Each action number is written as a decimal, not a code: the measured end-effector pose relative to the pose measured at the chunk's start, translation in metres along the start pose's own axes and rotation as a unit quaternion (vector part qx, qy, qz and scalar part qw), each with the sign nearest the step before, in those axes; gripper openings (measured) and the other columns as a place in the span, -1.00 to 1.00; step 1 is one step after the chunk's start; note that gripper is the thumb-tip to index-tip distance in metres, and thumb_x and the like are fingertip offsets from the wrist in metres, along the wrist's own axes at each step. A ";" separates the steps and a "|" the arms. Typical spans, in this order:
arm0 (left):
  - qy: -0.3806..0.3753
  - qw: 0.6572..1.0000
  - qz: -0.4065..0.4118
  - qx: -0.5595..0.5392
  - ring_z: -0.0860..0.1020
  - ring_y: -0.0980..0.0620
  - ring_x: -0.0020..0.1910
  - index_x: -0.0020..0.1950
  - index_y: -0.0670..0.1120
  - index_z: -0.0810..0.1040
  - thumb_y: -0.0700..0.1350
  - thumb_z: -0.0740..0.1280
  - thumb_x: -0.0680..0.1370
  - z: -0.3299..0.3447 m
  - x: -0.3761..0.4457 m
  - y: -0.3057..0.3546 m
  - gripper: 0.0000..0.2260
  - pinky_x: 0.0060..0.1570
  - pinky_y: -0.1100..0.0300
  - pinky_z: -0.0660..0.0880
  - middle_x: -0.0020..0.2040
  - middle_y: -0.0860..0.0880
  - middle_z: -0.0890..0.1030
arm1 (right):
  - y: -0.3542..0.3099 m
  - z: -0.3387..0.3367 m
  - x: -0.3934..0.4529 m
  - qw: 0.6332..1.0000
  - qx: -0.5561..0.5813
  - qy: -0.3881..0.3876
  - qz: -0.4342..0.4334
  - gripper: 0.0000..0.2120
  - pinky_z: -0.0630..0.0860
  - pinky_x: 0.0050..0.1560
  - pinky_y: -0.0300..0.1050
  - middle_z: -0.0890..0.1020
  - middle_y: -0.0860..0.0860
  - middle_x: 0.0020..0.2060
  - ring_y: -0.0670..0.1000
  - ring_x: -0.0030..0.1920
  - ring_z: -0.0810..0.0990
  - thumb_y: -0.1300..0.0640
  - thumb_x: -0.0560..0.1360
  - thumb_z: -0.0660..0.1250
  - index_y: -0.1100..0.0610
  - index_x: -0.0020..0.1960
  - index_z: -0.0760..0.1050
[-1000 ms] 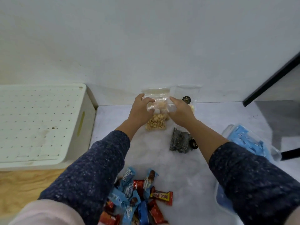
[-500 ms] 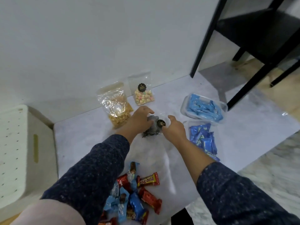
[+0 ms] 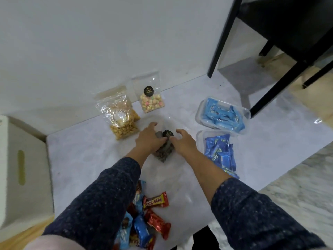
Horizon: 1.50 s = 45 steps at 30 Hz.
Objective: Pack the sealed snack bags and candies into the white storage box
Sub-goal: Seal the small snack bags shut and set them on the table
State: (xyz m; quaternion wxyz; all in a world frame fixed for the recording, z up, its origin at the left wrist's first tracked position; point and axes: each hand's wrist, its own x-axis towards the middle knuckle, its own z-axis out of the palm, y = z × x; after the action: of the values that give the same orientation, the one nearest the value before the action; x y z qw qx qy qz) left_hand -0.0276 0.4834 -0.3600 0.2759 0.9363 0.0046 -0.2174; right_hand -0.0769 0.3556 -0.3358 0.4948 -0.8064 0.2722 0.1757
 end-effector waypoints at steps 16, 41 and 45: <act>0.250 0.837 0.043 -0.486 0.59 0.32 -0.30 -0.15 0.01 0.55 -0.12 0.20 0.62 -0.097 -0.075 0.035 -0.81 -0.11 0.19 0.53 -0.16 0.08 0.60 | -0.099 -0.033 -0.048 0.937 0.208 -0.051 -0.276 -0.57 0.53 -0.12 -0.31 0.55 -0.07 -0.05 -0.11 -0.18 0.58 0.30 0.47 0.35 -0.10 0.20 0.38; 0.343 0.746 0.082 -0.565 0.62 0.12 -0.11 -0.13 0.01 0.58 -0.07 0.33 0.55 -0.156 -0.150 0.052 -0.92 0.01 0.08 0.51 -0.13 0.09 0.63 | -0.172 -0.056 -0.094 0.898 0.229 -0.108 -0.360 -0.80 0.54 -0.08 -0.14 0.58 -0.04 -0.25 -0.10 -0.17 0.56 0.26 0.55 0.26 0.07 -0.21 0.49; 0.351 0.738 0.079 -0.570 0.61 0.14 -0.14 -0.16 -0.02 0.57 -0.11 0.35 0.54 -0.155 -0.153 0.056 -0.92 0.00 0.09 0.50 -0.17 0.06 0.62 | -0.173 -0.059 -0.097 0.894 0.229 -0.098 -0.372 -0.80 0.55 -0.03 -0.10 0.57 -0.03 -0.27 -0.10 -0.18 0.55 0.27 0.55 0.25 0.08 -0.21 0.48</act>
State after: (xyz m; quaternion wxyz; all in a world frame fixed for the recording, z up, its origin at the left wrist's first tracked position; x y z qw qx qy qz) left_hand -0.0963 0.5331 -0.1520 0.7534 0.6106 0.1503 0.1922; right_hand -0.0465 0.3913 -0.1348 0.7193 -0.6916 -0.0653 -0.0104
